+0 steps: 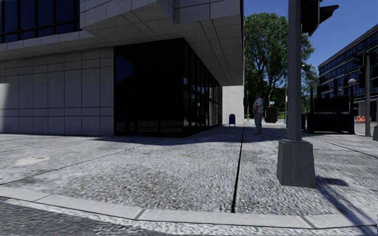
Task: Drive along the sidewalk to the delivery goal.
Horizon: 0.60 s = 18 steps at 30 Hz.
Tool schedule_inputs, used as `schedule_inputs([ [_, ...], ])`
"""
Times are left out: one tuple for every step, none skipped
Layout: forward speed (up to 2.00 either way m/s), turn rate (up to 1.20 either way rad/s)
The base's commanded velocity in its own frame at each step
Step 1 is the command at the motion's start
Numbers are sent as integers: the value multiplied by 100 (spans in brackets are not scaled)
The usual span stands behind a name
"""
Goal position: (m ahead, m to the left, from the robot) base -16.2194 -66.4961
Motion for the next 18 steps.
schedule_inputs([
  [200, 0],
  [200, 0],
  [200, 0],
  [200, 0],
  [197, 0],
  [193, 0],
  [190, 0],
  [190, 0],
  [187, 0],
  [184, 0],
  [179, 0],
  [170, 0],
  [170, 0],
  [162, -2],
  [159, -5],
  [158, -9],
  [158, -9],
  [158, -10],
])
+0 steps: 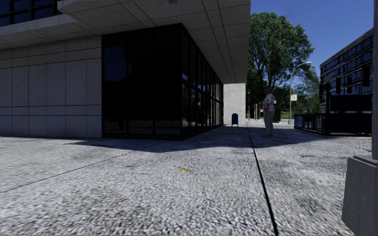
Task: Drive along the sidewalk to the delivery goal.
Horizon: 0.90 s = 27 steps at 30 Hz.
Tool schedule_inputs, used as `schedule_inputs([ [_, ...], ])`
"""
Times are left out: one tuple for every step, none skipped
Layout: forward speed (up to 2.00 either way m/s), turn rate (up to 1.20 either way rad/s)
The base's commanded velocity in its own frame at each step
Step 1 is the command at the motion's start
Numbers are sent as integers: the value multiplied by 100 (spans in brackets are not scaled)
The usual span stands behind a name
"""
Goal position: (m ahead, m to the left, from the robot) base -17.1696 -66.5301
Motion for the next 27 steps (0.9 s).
schedule_inputs([
  [158, -10],
  [158, -10],
  [158, -10],
  [156, -10],
  [155, -11],
  [154, -13],
  [154, -15],
  [154, -15],
  [154, -17],
  [153, -19],
  [153, -21],
  [153, -21],
  [153, -25],
  [153, -32],
  [153, -37],
  [153, -38],
  [153, -38],
  [153, -39],
  [153, -39],
  [153, -39],
  [153, -39],
  [153, -39],
  [151, -39],
  [149, -39],
  [148, -39],
  [148, -39],
  [147, -39],
])
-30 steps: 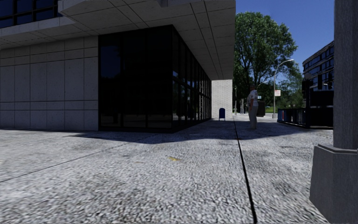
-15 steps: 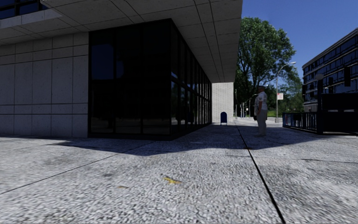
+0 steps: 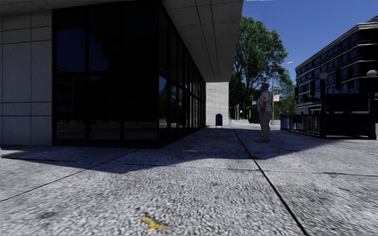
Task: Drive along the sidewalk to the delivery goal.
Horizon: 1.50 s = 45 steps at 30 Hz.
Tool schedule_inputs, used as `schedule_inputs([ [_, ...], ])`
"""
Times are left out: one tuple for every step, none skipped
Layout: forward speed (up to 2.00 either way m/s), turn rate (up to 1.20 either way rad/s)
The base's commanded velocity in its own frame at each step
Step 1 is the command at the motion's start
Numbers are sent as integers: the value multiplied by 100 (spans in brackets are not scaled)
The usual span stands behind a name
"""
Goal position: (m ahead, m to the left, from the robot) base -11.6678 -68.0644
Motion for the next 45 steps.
schedule_inputs([
  [146, -39],
  [144, -39],
  [143, -39],
  [143, -39],
  [142, -39],
  [142, -39],
  [141, -40],
  [141, -40],
  [141, -40],
  [140, -42],
  [140, -42],
  [140, -45],
  [140, -45],
  [140, -47],
  [140, -48],
  [140, -49],
  [140, -50],
  [140, -50],
  [140, -50],
  [140, -52],
  [140, -53],
  [140, -53],
  [140, -53],
  [140, -53],
  [140, -53],
  [140, -53],
  [140, -53],
  [140, -55],
  [140, -58],
  [140, -60],
  [140, -61],
  [140, -61],
  [140, -61],
  [140, -61],
  [140, -61],
  [140, -61],
  [140, -61],
  [140, -61],
  [140, -61],
  [140, -61],
  [140, -61],
  [141, -61],
  [141, -61],
  [145, -61],
  [150, -61],
])
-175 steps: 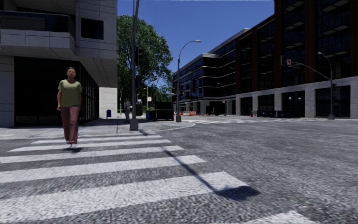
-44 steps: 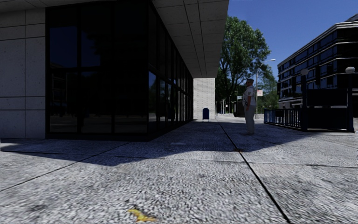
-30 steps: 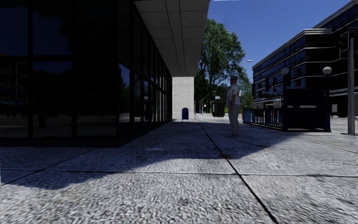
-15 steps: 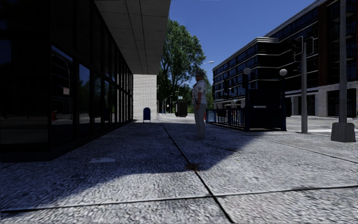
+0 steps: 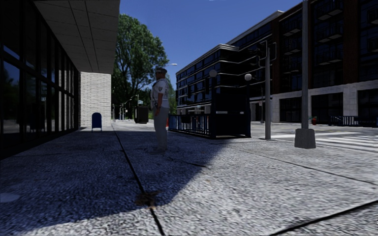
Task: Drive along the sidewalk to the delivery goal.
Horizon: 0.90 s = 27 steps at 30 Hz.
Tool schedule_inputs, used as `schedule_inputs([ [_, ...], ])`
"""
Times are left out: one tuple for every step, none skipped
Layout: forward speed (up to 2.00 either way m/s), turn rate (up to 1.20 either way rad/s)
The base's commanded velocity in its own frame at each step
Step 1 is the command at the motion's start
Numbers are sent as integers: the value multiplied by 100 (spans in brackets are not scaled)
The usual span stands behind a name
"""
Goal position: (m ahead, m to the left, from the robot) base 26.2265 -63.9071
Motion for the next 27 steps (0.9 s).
schedule_inputs([
  [152, -61],
  [153, -61],
  [153, -61],
  [154, -61],
  [154, -61],
  [154, -61],
  [154, -61],
  [154, -61],
  [154, -61],
  [154, -61],
  [154, -61],
  [154, -61],
  [154, -61],
  [154, -61],
  [154, -61],
  [154, -61],
  [154, -61],
  [154, -61],
  [154, -61],
  [154, -61],
  [154, -61],
  [154, -61],
  [154, -61],
  [154, -63],
  [154, -63],
  [154, -64],
  [155, -64],
])
